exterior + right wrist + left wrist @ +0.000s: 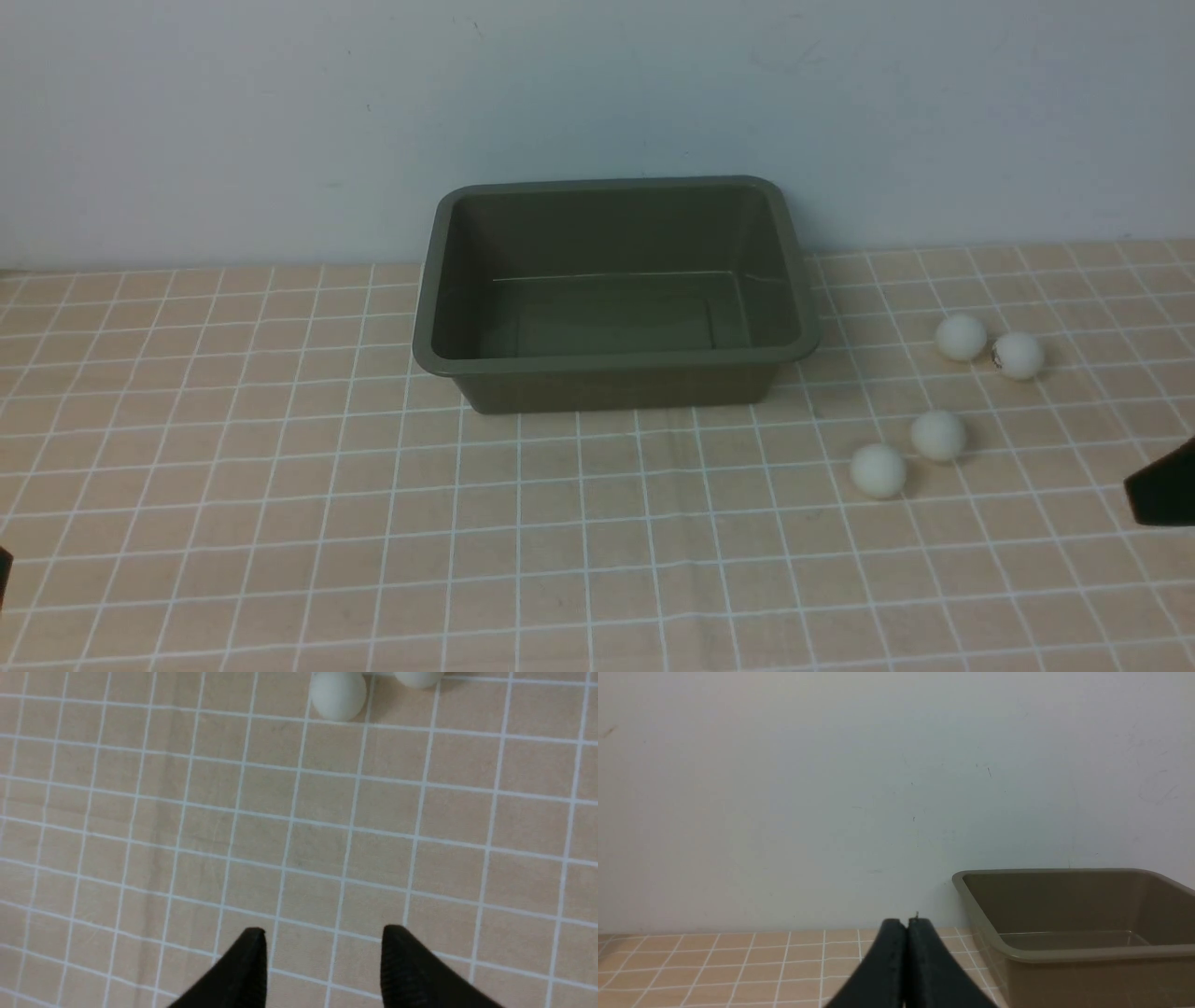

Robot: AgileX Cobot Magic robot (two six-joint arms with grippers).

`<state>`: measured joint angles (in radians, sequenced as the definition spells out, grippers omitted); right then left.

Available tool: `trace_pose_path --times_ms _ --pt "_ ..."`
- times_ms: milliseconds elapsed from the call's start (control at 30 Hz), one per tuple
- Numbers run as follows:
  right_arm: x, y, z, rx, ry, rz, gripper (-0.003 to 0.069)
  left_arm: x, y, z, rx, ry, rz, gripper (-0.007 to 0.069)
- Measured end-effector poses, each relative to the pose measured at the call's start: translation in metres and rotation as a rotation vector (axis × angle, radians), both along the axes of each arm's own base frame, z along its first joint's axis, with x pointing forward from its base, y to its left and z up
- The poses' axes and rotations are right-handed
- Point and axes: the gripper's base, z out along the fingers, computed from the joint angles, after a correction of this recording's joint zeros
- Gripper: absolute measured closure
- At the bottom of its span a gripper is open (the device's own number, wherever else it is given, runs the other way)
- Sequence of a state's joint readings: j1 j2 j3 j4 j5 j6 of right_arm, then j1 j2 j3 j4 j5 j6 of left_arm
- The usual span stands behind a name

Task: Put the table tennis balls into the box on the light coffee tablecloth.
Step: 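Reach for and grasp a ping pong ball on the table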

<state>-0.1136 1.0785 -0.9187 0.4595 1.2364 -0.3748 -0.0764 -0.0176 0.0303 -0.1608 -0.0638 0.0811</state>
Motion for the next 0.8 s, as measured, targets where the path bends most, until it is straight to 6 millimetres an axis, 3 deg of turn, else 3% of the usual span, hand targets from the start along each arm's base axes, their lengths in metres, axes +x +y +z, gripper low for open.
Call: trace_pose_path --times_ms 133,300,433,600,633,733,800 --pt "0.000 0.003 0.001 0.044 0.001 -0.011 0.0211 0.000 0.000 0.000 0.000 0.000 0.000 0.0689" --pt "0.007 0.003 0.003 0.069 -0.040 -0.060 0.0162 0.000 0.000 0.000 0.000 0.000 0.000 0.0689" --pt "0.026 0.001 -0.004 0.090 -0.030 -0.095 0.0151 0.000 0.000 0.000 0.000 0.000 0.000 0.0689" --pt "0.077 -0.005 -0.019 0.095 0.052 -0.104 0.0150 0.000 0.000 0.000 0.000 0.000 0.000 0.0689" --pt "0.079 -0.005 -0.019 0.095 0.053 -0.104 0.0150 0.000 0.000 0.000 0.000 0.000 0.000 0.0689" --pt "0.120 -0.005 -0.014 0.071 0.052 -0.061 0.0150 0.000 0.000 0.000 0.000 0.000 0.000 0.0689" --pt "0.135 0.000 -0.012 0.036 0.050 -0.023 0.0150 0.000 0.000 0.000 0.000 0.000 0.000 0.0689"
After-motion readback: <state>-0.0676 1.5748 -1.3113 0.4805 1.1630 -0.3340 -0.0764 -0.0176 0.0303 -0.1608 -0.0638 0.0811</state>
